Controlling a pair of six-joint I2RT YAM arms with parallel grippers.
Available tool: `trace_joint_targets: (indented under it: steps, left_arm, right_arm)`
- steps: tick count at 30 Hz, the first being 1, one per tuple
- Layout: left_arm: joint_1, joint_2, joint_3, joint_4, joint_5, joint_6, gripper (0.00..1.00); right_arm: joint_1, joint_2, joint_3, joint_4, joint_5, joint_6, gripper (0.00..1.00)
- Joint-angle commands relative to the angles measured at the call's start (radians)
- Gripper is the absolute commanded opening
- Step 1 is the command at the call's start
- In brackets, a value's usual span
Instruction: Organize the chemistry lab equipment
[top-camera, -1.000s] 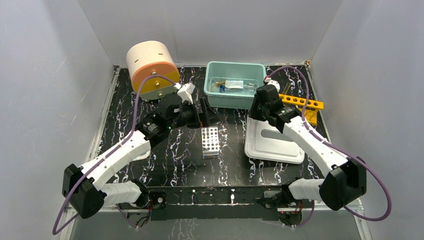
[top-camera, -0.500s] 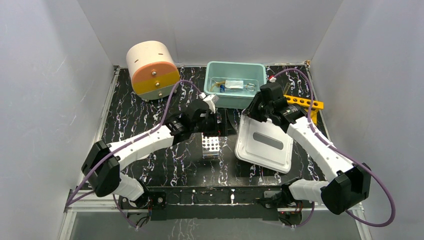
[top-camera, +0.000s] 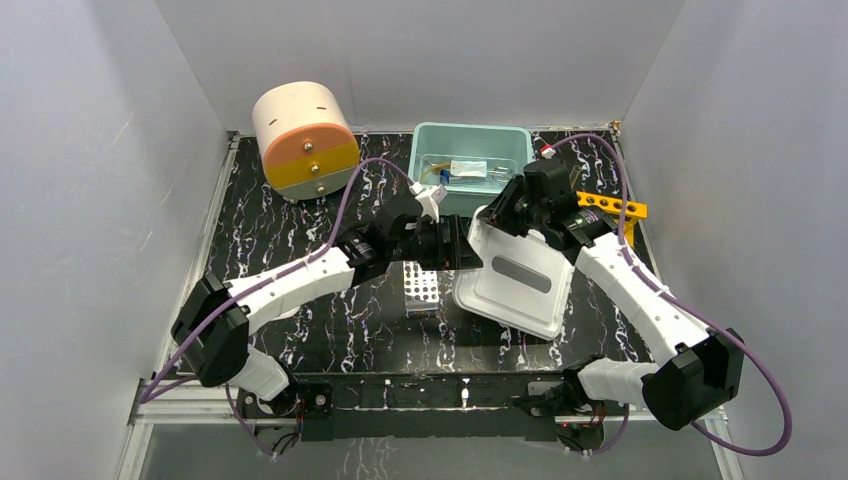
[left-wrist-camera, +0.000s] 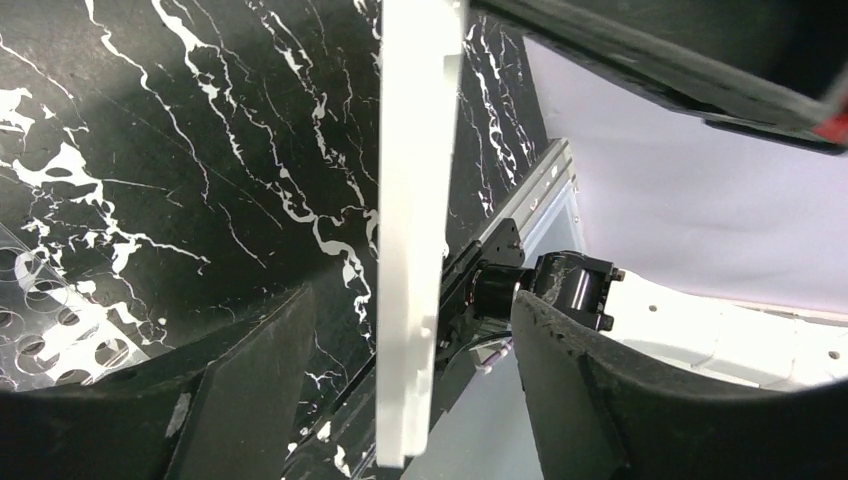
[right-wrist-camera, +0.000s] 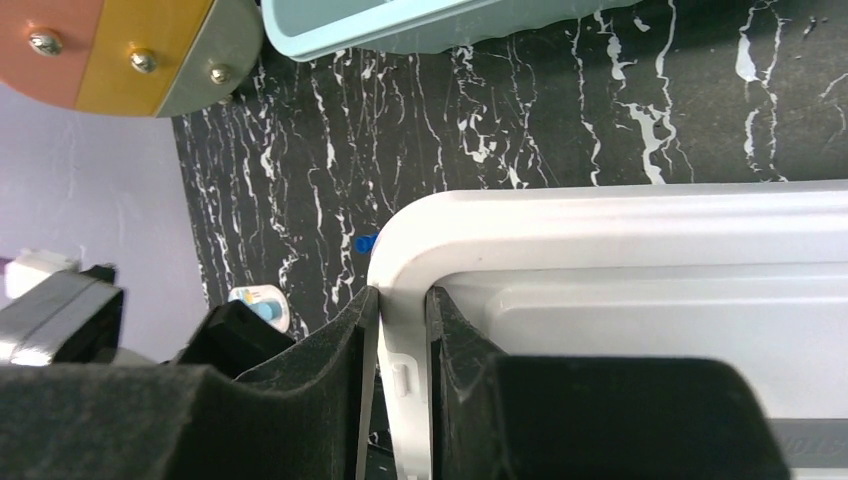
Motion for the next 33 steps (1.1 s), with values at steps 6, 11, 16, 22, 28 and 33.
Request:
trace_joint_targets:
  steps: [6,11,16,22,28,33]
  left_arm:
    - [-0.005,0.088,0.092,-0.060,0.017,-0.021,0.52]
    - [-0.005,0.087,0.101,-0.035,0.019,-0.011,0.25]
    - [-0.004,0.034,0.089,-0.004,-0.004,0.000,0.00]
    - [0.049,-0.029,0.116,-0.069,0.018,0.022,0.00]
    - [0.162,-0.125,0.156,-0.086,0.141,0.000,0.00]
    - [0.247,-0.196,0.208,-0.138,0.195,0.016,0.00]
  right_arm:
    - [-0.008,-0.026,0.051,0.095,-0.055,0.028,0.14]
    - [-0.012,-0.028,0.040,0.095,-0.063,0.013,0.16]
    - [-0.029,-0.019,0.045,0.072,-0.074,-0.056,0.36]
    - [-0.046,-0.102,0.039,0.112,-0.091,-0.193,0.65]
    - [-0.080,-0.164,0.082,0.136,-0.070,-0.275,0.73]
    - [-0.106,-0.138,0.158,0.129,-0.093,-0.303,0.77]
